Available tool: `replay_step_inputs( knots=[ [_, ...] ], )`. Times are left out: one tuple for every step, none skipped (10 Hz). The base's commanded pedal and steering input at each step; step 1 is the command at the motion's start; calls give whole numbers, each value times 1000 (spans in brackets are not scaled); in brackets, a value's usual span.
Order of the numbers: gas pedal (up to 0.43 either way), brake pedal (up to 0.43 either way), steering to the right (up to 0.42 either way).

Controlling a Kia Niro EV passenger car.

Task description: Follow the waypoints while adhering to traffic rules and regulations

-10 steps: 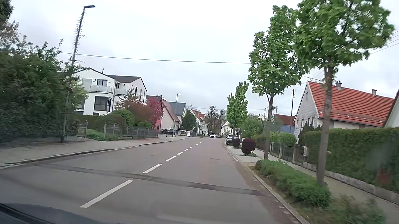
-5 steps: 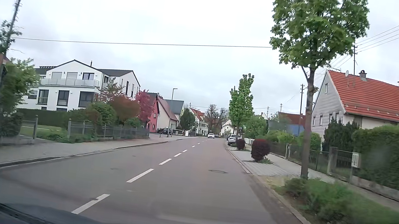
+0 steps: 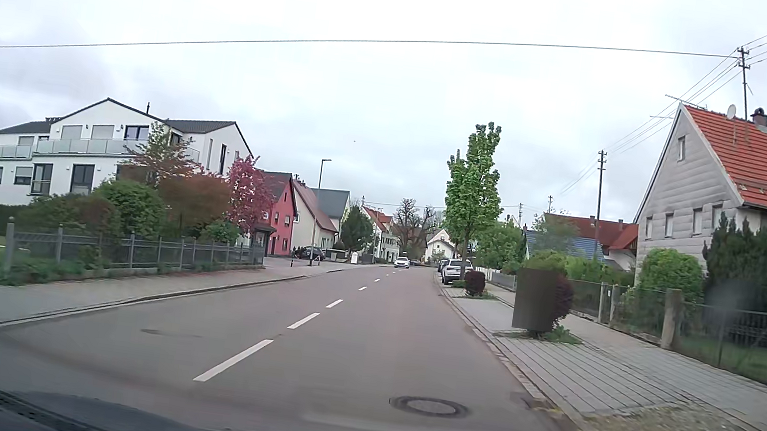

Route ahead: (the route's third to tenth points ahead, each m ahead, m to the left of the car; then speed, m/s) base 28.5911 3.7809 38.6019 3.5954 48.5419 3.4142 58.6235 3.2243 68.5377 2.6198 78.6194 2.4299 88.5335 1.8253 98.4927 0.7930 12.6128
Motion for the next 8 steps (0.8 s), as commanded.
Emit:
replay_step_inputs(
  knots=[
    [150,0,0],
    [150,0,0],
    [150,0,0],
    [150,0,0],
    [157,0,0],
    [157,0,1],
    [157,0,1],
    [157,0,1]
  ],
)
